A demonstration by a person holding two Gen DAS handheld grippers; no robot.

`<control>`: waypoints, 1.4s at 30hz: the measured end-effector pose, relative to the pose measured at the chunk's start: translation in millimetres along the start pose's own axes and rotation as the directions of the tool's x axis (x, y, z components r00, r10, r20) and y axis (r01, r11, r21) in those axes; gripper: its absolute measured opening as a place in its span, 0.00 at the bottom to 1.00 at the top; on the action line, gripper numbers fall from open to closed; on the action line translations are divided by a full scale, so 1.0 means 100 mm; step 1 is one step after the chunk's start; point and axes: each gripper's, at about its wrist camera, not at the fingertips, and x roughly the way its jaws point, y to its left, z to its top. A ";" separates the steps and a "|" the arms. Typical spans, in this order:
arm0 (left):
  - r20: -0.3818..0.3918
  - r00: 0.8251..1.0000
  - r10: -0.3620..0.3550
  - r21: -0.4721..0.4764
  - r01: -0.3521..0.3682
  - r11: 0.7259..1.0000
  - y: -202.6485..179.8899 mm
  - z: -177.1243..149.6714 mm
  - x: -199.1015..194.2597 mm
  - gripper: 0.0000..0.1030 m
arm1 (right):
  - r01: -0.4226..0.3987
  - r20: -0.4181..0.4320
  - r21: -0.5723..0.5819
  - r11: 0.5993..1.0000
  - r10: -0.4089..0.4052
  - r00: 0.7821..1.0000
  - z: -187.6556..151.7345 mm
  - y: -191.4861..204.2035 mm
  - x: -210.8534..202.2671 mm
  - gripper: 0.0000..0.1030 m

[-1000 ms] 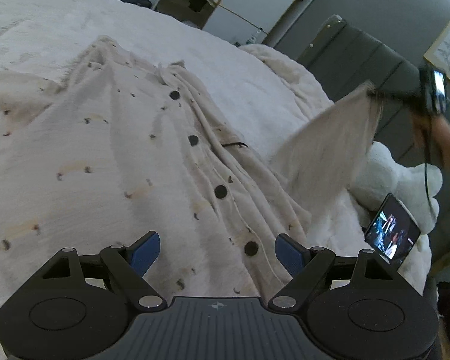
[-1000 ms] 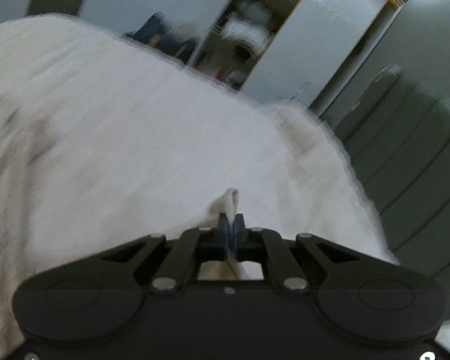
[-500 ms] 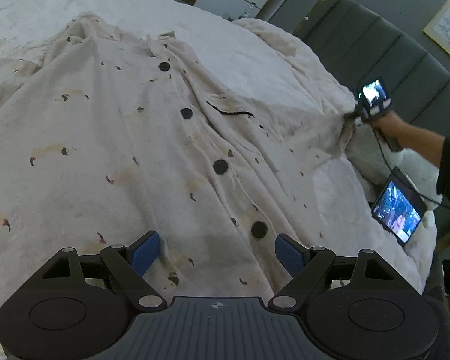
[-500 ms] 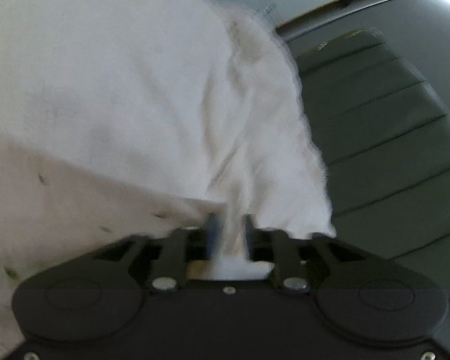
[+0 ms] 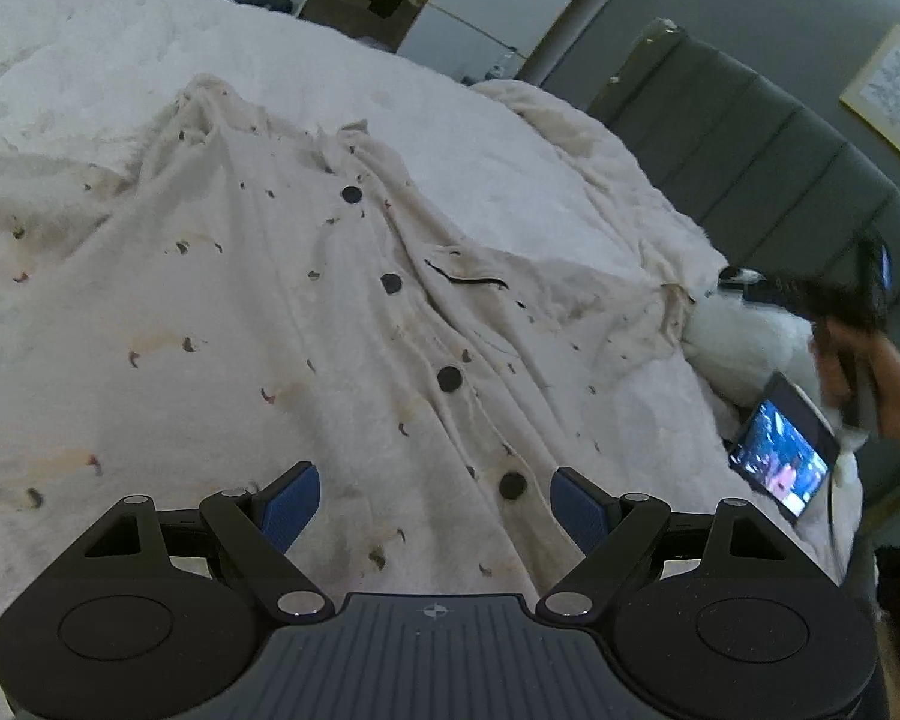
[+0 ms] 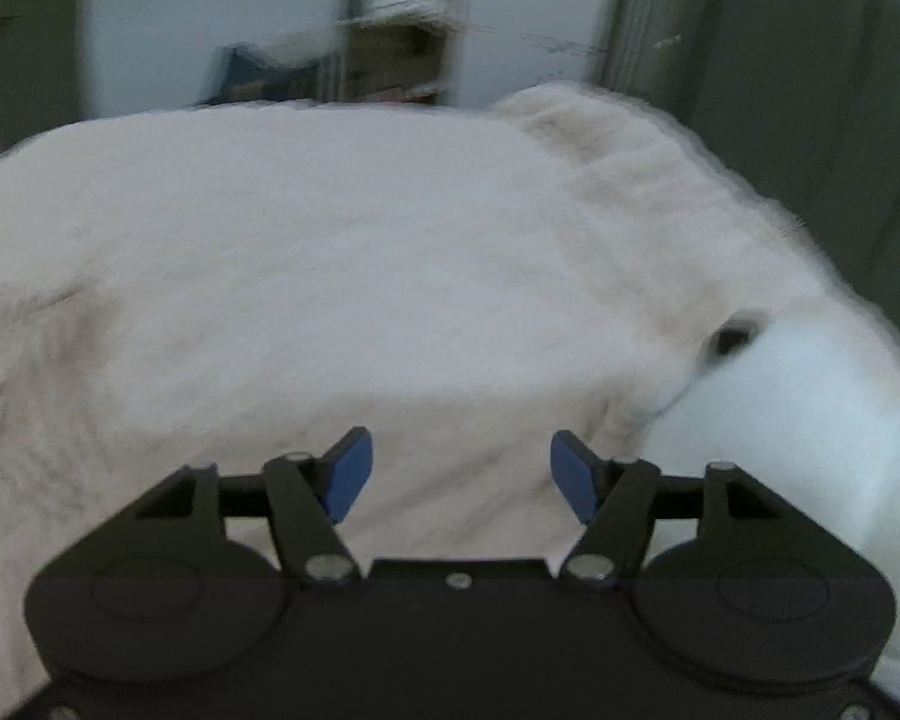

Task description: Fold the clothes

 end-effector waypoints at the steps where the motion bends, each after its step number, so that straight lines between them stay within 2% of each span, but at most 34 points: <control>1: -0.001 1.000 0.003 0.012 -0.003 1.000 -0.01 -0.03 -0.04 0.78 | -0.065 -0.011 -0.015 0.998 0.065 0.998 -0.24 0.14 -0.16 0.64; 3: -0.008 1.000 0.010 0.064 -0.010 0.998 -0.02 -0.12 -0.20 0.78 | -0.198 -0.041 -0.040 0.979 0.196 0.980 -0.90 0.60 -0.53 0.64; 4: -0.009 1.000 0.019 0.090 -0.018 0.996 -0.03 -0.17 -0.27 0.78 | -0.205 -0.043 -0.044 0.978 0.203 0.978 -0.95 0.62 -0.61 0.64; 6: -0.008 0.999 0.051 0.157 -0.049 0.986 -0.02 -0.35 -0.50 0.78 | -0.266 -0.051 -0.097 0.959 0.262 0.964 -1.50 1.03 -0.93 0.64; 7: -0.021 0.999 0.044 0.159 -0.040 0.986 0.00 -0.42 -0.57 0.78 | -0.269 -0.052 -0.106 0.957 0.264 0.963 -1.43 0.97 -0.88 0.64; 9: -0.065 0.998 -0.002 0.126 0.010 0.992 0.11 -0.61 -0.75 0.78 | -0.282 -0.059 -0.204 0.938 0.276 0.959 -1.81 1.28 -1.09 0.65; 10: -0.091 0.995 -0.032 0.105 0.041 0.994 0.15 -0.70 -0.82 0.77 | -0.283 -0.060 -0.211 0.936 0.277 0.959 -1.79 1.30 -1.12 0.65; 13: -0.179 0.974 -0.139 0.044 0.149 0.988 0.19 -0.98 -0.87 0.77 | -0.314 -0.094 -0.250 0.916 0.299 0.950 -1.94 1.55 -1.31 0.68; 15: -0.187 0.978 -0.096 0.112 0.119 0.987 0.05 -1.15 -0.76 0.78 | -0.311 -0.141 -0.291 0.905 0.281 0.949 -2.07 1.69 -1.23 0.68; 18: -0.137 0.991 0.014 0.184 0.011 0.983 -0.12 -1.30 -0.46 0.77 | -0.258 -0.204 -0.311 0.914 0.201 0.958 -2.20 1.76 -1.06 0.66; 19: -0.102 0.994 0.041 0.214 -0.019 0.977 -0.19 -1.33 -0.36 0.73 | -0.249 -0.214 -0.317 0.915 0.187 0.959 -2.19 1.76 -0.98 0.59; 20: -0.071 0.996 0.048 0.246 -0.029 0.969 -0.25 -1.34 -0.32 0.47 | -0.249 -0.206 -0.316 0.915 0.190 0.960 -2.21 1.79 -0.96 0.49; 21: -0.054 0.997 0.050 0.267 -0.034 0.963 -0.28 -1.33 -0.30 0.30 | -0.252 -0.199 -0.311 0.917 0.196 0.960 -2.23 1.81 -0.98 0.40; 22: -0.062 0.997 0.051 0.265 -0.033 0.964 -0.30 -1.31 -0.29 0.04 | -0.236 -0.185 -0.298 0.925 0.187 0.965 -2.22 1.83 -1.00 0.15; 23: -0.080 0.996 0.035 0.229 -0.016 0.973 -0.32 -1.23 -0.30 0.05 | -0.220 -0.174 -0.298 0.929 0.174 0.969 -2.19 1.84 -1.04 0.06; 24: -0.082 0.996 -0.035 0.137 0.046 0.990 -0.28 -1.13 -0.39 0.05 | -0.204 -0.164 -0.297 0.933 0.161 0.973 -2.17 1.84 -1.09 0.06; 25: -0.065 0.987 -0.145 0.029 0.147 0.989 -0.20 -1.04 -0.50 0.04 | -0.195 -0.147 -0.295 0.935 0.157 0.977 -2.18 1.84 -1.16 0.06; 26: -0.036 0.967 -0.252 -0.077 0.248 0.966 -0.12 -0.95 -0.61 0.04 | -0.174 -0.097 -0.300 0.938 0.151 0.984 -2.11 1.81 -1.29 0.06; 27: 0.020 0.928 -0.372 -0.190 0.369 0.910 -0.02 -0.87 -0.74 0.04 | -0.161 -0.071 -0.309 0.937 0.146 0.987 -2.07 1.80 -1.35 0.06; 28: 0.123 0.851 -0.510 -0.308 0.521 0.796 0.14 -0.82 -0.90 0.05 | -0.124 -0.013 -0.339 0.933 0.127 0.992 -2.02 1.78 -1.48 0.06; 29: 0.224 0.774 -0.592 -0.390 0.628 0.673 0.29 -0.79 -1.03 0.06 | -0.069 0.049 -0.384 0.921 0.095 0.994 -1.97 1.77 -1.60 0.06; 30: 0.273 0.757 -0.594 -0.438 0.648 0.624 0.43 -0.80 -1.10 0.08 | 0.026 0.111 -0.440 0.898 0.026 0.994 -1.92 1.75 -1.69 0.08; 31: 0.275 0.785 -0.555 -0.480 0.612 0.628 0.56 -0.82 -1.12 0.15 | 0.075 0.126 -0.475 0.877 -0.017 0.992 -1.91 1.75 -1.70 0.14; 32: 0.275 0.812 -0.515 -0.522 0.575 0.629 0.69 -0.84 -1.15 0.24 | 0.084 0.125 -0.485 0.870 -0.026 0.992 -1.90 1.75 -1.69 0.19; 33: 0.262 0.843 -0.470 -0.553 0.530 0.643 0.78 -0.85 -1.16 0.31 | 0.117 0.110 -0.544 0.831 -0.067 0.992 -1.92 1.76 -1.63 0.23; 34: 0.230 0.880 -0.417 -0.563 0.469 0.680 0.83 -0.86 -1.16 0.40 | 0.117 0.107 -0.550 0.827 -0.069 0.992 -1.93 1.77 -1.62 0.33; 35: 0.185 0.919 -0.349 -0.571 0.389 0.723 0.88 -0.87 -1.16 0.41 | 0.120 0.089 -0.584 0.803 -0.084 0.992 -1.96 1.80 -1.58 0.37; 36: 0.137 0.951 -0.278 -0.571 0.305 0.762 0.93 -0.89 -1.16 0.41 | 0.130 0.101 -0.588 0.799 -0.087 0.991 -2.00 1.82 -1.60 0.38; 37: 0.123 0.959 -0.257 -0.562 0.280 0.778 0.95 -0.89 -1.17 0.44 | 0.130 0.107 -0.585 0.801 -0.082 0.991 -2.02 1.84 -1.61 0.41; 38: 0.114 0.963 -0.246 -0.539 0.268 0.798 0.95 -0.89 -1.20 0.51 | 0.102 0.125 -0.565 0.819 -0.037 0.991 -2.05 1.89 -1.70 0.47; 39: 0.108 0.964 -0.244 -0.507 0.264 0.821 0.92 -0.88 -1.23 0.54 | 0.098 0.128 -0.563 0.820 -0.030 0.991 -2.06 1.90 -1.72 0.49; 40: 0.097 0.968 -0.233 -0.460 0.252 0.852 0.87 -0.86 -1.26 0.59 | 0.074 0.147 -0.557 0.827 0.010 0.989 -2.10 1.96 -1.77 0.53; 41: 0.068 0.977 -0.204 -0.367 0.214 0.905 0.76 -0.83 -1.31 0.60 | 0.039 0.164 -0.563 0.825 0.065 0.984 -2.15 2.05 -1.83 0.56; 42: 0.019 0.986 -0.163 -0.241 0.163 0.957 0.61 -0.80 -1.33 0.61 | -0.010 0.159 -0.595 0.803 0.130 0.979 -2.23 2.19 -1.85 0.57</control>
